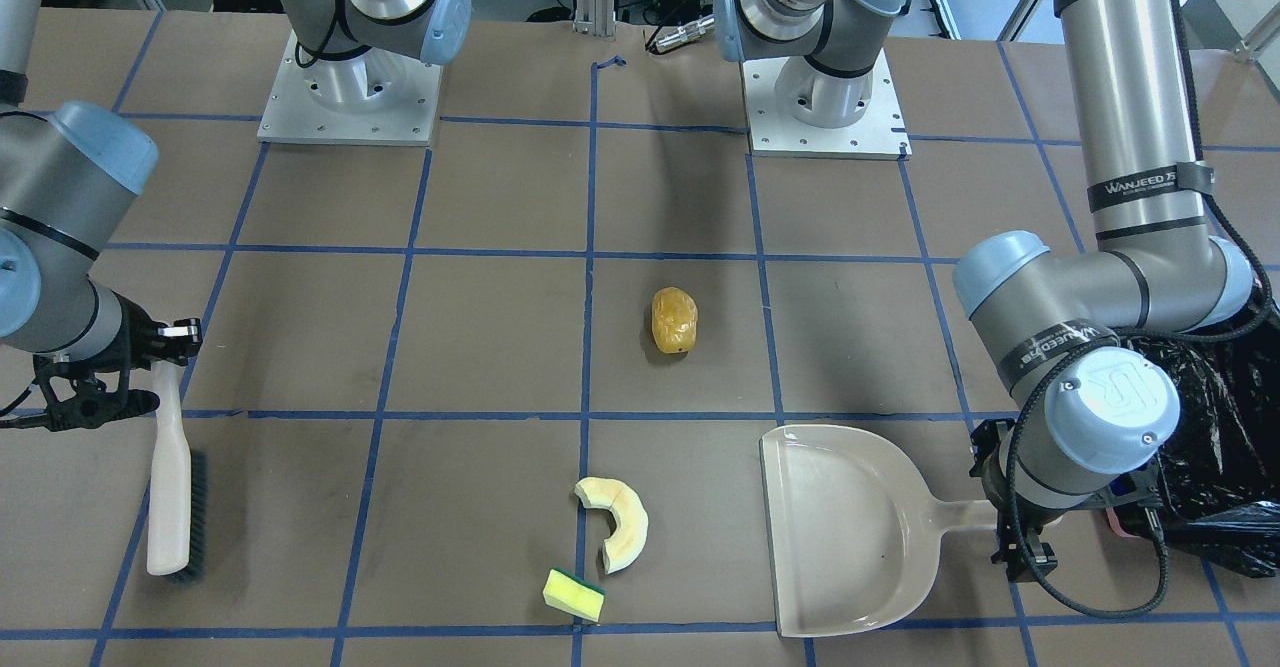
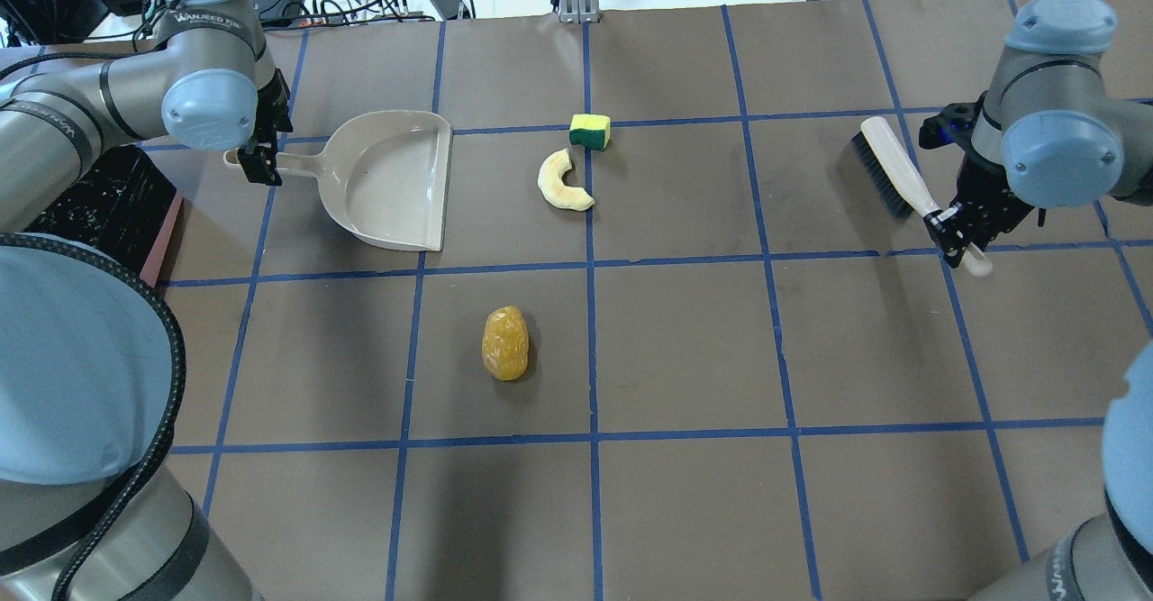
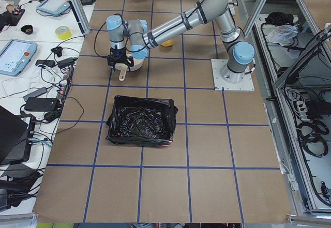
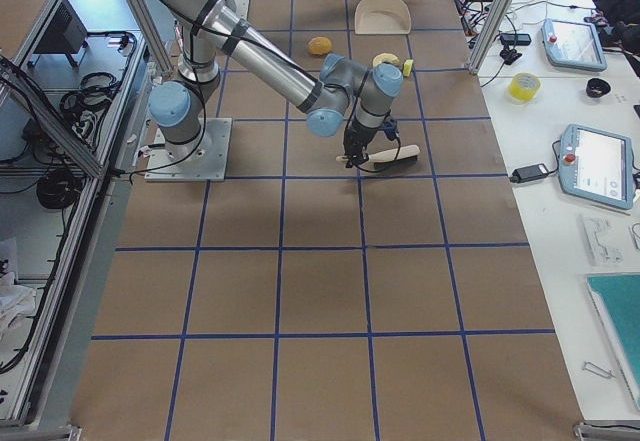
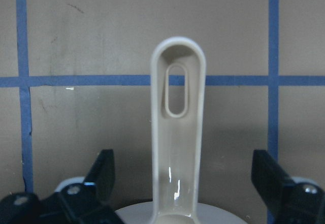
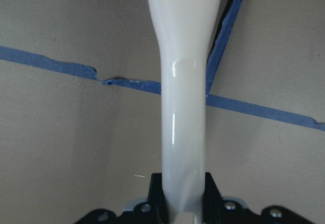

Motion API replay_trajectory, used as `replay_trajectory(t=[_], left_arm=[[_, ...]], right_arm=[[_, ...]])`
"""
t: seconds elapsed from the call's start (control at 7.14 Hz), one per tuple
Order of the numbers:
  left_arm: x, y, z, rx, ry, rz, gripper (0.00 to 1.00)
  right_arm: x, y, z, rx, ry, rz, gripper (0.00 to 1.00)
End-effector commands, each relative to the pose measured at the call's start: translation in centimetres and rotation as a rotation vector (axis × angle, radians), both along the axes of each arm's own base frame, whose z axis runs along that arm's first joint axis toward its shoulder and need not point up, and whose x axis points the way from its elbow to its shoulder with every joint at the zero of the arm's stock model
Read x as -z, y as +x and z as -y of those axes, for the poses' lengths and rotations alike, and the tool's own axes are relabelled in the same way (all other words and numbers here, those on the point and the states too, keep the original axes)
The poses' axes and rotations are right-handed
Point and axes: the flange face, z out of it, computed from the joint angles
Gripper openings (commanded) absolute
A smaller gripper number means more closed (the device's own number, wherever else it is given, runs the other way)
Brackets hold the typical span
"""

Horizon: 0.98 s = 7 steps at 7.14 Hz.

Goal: Sweep and dump trash into bin
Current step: 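Carry the white brush with the right gripper toward the sponge and curved piece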

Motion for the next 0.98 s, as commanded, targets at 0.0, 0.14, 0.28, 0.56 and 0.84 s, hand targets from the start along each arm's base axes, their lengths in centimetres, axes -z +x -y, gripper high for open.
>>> replay_trajectory(t=[0.0,0.14,0.28,0.56,0.84], left_arm=[[1.0,1.1,-1.1,-0.017,0.028,-0.005,0.95],[1.3,1.4,-1.2,-0.02,0.032,-0.007,0.91],[1.4,1.4,-1.1,-0.016,0.033,-0.01,0.82],[0.6,1.1,-1.0,0.0,0.011,-0.023,0.15],[0.5,0.8,-0.9,0.035,0.01,-0.03,0.0]], right_arm=[[-2.3,0.2,0.7,0.001,-0.031,-0.014,0.0],[-6.8,3.1,2.2,-0.025,-0.038,-0.03,0.0],[-10.0,8.5,3.7,-0.075,-0.033,-0.057,0.0],[-6.3,15.9,5.7,-0.017,-0.022,-0.106,0.0],[-7.3,25.5,5.8,0.027,-0.1,-0.144,0.0]])
